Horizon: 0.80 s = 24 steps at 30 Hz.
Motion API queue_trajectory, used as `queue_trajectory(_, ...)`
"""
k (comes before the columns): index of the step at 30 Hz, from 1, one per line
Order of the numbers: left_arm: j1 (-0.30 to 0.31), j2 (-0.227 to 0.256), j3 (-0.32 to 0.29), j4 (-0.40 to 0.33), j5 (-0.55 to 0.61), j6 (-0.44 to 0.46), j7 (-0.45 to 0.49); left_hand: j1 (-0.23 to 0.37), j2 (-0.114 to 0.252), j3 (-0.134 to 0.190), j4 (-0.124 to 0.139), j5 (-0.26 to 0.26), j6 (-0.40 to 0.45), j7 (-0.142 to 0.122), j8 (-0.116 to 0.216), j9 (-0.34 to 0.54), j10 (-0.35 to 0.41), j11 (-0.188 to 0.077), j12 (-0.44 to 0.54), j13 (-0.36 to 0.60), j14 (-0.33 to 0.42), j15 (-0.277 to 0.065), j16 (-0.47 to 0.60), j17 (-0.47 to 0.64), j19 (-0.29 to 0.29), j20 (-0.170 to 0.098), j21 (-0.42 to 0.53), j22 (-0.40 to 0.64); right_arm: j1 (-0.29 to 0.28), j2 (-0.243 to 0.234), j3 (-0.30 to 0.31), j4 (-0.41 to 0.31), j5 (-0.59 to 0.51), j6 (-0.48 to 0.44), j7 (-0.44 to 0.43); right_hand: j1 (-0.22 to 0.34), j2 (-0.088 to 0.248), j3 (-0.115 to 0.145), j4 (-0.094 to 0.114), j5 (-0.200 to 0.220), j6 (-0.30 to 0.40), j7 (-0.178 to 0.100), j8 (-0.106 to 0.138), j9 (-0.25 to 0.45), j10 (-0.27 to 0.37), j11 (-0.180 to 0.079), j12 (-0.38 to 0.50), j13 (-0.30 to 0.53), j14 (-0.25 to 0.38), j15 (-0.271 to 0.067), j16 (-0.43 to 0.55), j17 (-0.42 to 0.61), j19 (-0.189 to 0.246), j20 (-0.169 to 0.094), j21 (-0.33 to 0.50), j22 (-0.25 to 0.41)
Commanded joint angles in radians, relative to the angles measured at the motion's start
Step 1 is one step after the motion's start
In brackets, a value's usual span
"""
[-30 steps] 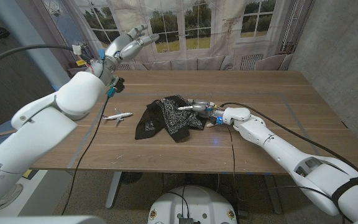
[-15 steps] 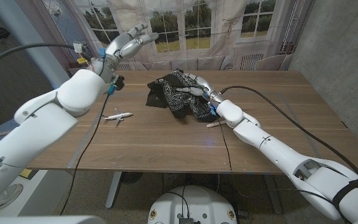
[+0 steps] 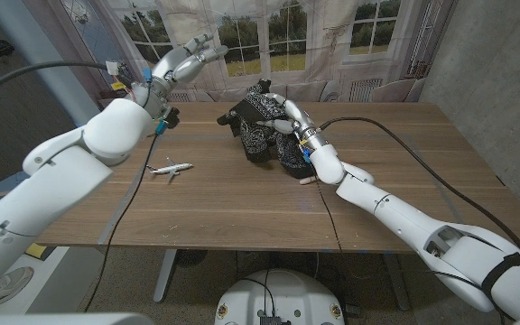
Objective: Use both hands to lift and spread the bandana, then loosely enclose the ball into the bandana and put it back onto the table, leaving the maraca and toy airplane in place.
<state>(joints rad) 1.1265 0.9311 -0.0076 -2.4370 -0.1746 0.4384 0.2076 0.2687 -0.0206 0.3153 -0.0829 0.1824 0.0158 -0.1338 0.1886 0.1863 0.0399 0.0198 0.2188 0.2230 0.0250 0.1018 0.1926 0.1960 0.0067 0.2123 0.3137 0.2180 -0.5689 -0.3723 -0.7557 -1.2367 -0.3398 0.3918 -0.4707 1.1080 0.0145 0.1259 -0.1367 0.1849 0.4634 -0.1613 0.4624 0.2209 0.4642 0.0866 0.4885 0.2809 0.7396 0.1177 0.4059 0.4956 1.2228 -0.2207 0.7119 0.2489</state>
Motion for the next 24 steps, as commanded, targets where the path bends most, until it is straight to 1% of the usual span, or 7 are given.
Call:
queue_trajectory(1,0.004,0.009,-0.007,0.013,-0.009,-0.017,0.003,-0.004,0.000,0.001,-0.007,0.005,-0.001,0.001,0.006,0.002,-0.006,0.000,0.005,0.002,-0.008,0.001,0.004,0.000,-0.010,0.001,-0.007,0.004,0.073,-0.071,-0.130,-0.042,-0.433,-0.133,-0.187,0.150,0.114,0.257,-0.042,0.007,0.164,0.090,0.004,0.004,0.089,-0.101,-0.007,0.009,0.187,-0.346,-0.005,0.007,-0.012,0.001,0.012,0.003)
queue_trajectory(3,0.005,0.009,-0.008,0.013,-0.010,-0.018,0.004,-0.004,0.000,0.001,-0.007,0.005,-0.002,0.001,0.006,0.002,-0.006,-0.001,0.005,0.002,-0.009,0.001,0.004,0.000,-0.010,0.001,-0.007,0.004,0.090,-0.083,-0.147,-0.041,-0.444,-0.124,-0.168,0.157,0.113,0.257,-0.042,0.007,0.169,0.090,0.006,0.004,0.088,-0.104,-0.009,0.009,0.186,-0.348,-0.006,0.008,-0.017,0.001,0.015,0.004)
queue_trajectory(6,0.012,0.009,-0.012,0.010,-0.012,-0.016,0.006,-0.005,0.001,0.000,-0.008,0.005,-0.001,0.000,0.006,0.002,-0.007,-0.001,0.005,0.001,-0.009,0.001,0.004,0.000,-0.010,0.001,-0.007,0.004,0.095,-0.079,-0.161,-0.022,-0.469,-0.126,-0.226,0.169,0.114,0.256,-0.041,0.008,0.175,0.090,0.007,0.004,0.092,-0.112,-0.011,0.008,0.186,-0.348,-0.008,0.010,-0.024,0.001,0.021,0.005)
queue_trajectory(13,0.027,0.010,-0.022,-0.007,-0.007,-0.012,0.012,-0.005,0.001,0.000,-0.009,0.005,-0.001,0.001,0.007,0.002,-0.007,-0.003,0.006,0.001,-0.009,0.002,0.004,0.000,-0.010,0.001,-0.007,0.004,0.144,-0.056,-0.236,0.116,-0.604,-0.095,-0.550,0.205,0.101,0.244,-0.042,0.009,0.210,0.085,0.017,0.006,0.129,-0.128,-0.003,0.010,0.187,-0.352,-0.009,0.021,-0.038,0.002,0.045,0.012)
queue_trajectory(15,0.029,0.009,-0.024,-0.011,-0.008,-0.010,0.012,-0.005,0.001,0.000,-0.009,0.005,-0.001,0.000,0.007,0.002,-0.006,-0.002,0.006,0.001,-0.010,0.002,0.004,0.000,-0.010,0.001,-0.008,0.004,0.163,-0.060,-0.265,0.143,-0.630,-0.072,-0.606,0.209,0.099,0.242,-0.043,0.009,0.212,0.083,0.017,0.006,0.135,-0.130,-0.001,0.010,0.187,-0.352,-0.009,0.022,-0.039,0.001,0.047,0.012)
queue_trajectory(18,0.033,0.009,-0.025,-0.016,-0.006,-0.012,0.012,-0.006,0.001,0.000,-0.009,0.005,0.000,0.000,0.007,0.002,-0.006,-0.001,0.006,0.001,-0.010,0.002,0.004,0.000,-0.011,0.001,-0.008,0.004,0.194,-0.081,-0.311,0.156,-0.671,-0.037,-0.639,0.236,0.083,0.235,-0.048,0.009,0.233,0.079,0.023,0.007,0.151,-0.139,0.003,0.013,0.192,-0.355,-0.009,0.027,-0.051,0.000,0.060,0.016)
queue_trajectory(24,0.035,0.011,-0.023,-0.030,0.002,-0.005,0.015,-0.006,0.001,0.000,-0.010,0.005,0.001,0.000,0.007,0.002,-0.007,-0.003,0.007,0.001,-0.009,0.000,0.005,0.000,-0.011,0.001,-0.008,0.004,0.218,-0.137,-0.360,0.102,-0.699,0.026,-0.574,0.263,0.072,0.228,-0.047,0.009,0.242,0.083,0.024,0.008,0.157,-0.138,0.002,0.014,0.205,-0.355,-0.005,0.032,-0.062,-0.002,0.073,0.021)
